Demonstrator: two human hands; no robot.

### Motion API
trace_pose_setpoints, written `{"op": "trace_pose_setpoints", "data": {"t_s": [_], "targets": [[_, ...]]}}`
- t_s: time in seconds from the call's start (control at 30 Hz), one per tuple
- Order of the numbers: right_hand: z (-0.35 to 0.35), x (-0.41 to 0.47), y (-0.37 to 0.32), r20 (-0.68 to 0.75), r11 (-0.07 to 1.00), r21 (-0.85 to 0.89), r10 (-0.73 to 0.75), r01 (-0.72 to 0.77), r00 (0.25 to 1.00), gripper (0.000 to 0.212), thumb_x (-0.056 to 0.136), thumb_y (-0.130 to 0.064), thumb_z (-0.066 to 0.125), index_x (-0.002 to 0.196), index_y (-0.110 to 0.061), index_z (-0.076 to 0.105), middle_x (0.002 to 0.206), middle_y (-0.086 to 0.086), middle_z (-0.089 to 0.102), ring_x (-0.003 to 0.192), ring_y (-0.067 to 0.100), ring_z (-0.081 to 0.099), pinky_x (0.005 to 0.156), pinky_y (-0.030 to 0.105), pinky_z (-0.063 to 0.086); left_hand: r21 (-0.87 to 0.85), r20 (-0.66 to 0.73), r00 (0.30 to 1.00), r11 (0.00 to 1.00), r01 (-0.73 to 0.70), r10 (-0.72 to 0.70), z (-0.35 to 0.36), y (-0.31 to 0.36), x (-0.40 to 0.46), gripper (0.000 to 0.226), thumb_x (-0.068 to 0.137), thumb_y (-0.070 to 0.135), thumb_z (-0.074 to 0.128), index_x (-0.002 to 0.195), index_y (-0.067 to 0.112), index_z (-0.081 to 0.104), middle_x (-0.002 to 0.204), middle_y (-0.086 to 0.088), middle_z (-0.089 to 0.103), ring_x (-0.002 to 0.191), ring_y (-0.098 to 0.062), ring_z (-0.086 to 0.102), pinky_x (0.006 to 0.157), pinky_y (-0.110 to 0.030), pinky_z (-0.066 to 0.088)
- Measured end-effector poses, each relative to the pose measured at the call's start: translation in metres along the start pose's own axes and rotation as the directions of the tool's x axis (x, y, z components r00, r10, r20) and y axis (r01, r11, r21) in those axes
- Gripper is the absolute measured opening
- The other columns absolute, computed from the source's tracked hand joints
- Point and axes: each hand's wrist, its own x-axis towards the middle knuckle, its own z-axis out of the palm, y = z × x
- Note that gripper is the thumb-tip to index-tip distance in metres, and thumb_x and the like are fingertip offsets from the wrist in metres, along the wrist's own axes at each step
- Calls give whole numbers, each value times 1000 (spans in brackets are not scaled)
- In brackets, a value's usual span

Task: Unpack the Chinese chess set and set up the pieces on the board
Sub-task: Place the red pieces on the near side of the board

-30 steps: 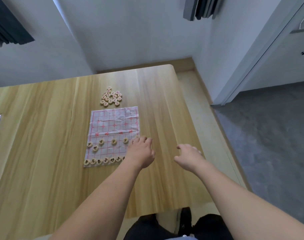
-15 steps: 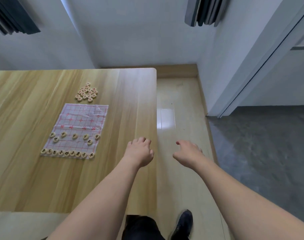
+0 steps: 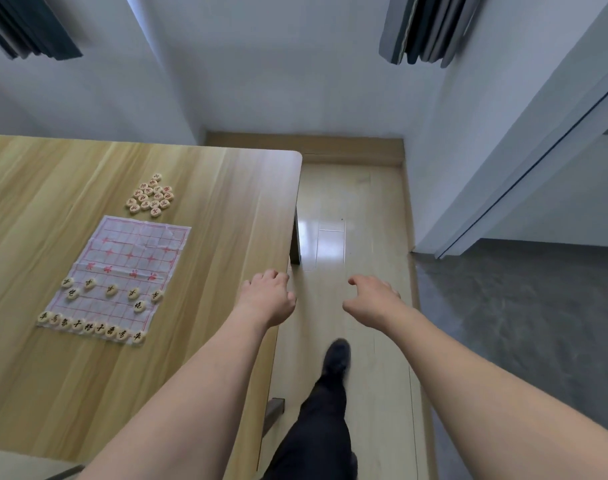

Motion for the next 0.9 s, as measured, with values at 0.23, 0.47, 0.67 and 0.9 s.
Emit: {"op": "trace_pose_setpoints", "data": {"t_s": [0.23,0.47,0.67,0.9], "targets": [[-71,107,3,51,1000,11,15,-16,999,63,82,-26,47,144,-22,37,145,3,43,129,29,42,105,40,37,-20,44,999,1000,-23,24,-49,33,114,51,97,35,32,145,17,38,149,-8,40,132,-31,40,107,-45,33],[-169,196,-18,-5,1000,-7,-6,6,1000,62,82,-25,47,143,-22,39,142,5,46,129,29,41,105,40,36,-46,-15,1000,999,-8,7,-148,45,215,45,97,32,32,137,16,44,142,-7,46,126,-31,45,101,-43,35],[-219,263,-24,25,999,-32,-16,17,1000,59,84,-25,48,142,-22,39,141,5,46,129,29,41,103,38,34,-77,7,1000,997,17,-17,-188,56,279,49,98,33,31,142,15,41,144,-7,44,127,-30,45,102,-42,34],[-283,370,-36,57,994,-63,-83,87,995,59,84,-27,47,142,-23,39,137,3,49,125,30,44,94,37,38,-53,20,994,993,106,-105,-238,56,379,49,98,34,31,143,16,40,145,-8,42,128,-30,42,104,-44,34]]}}
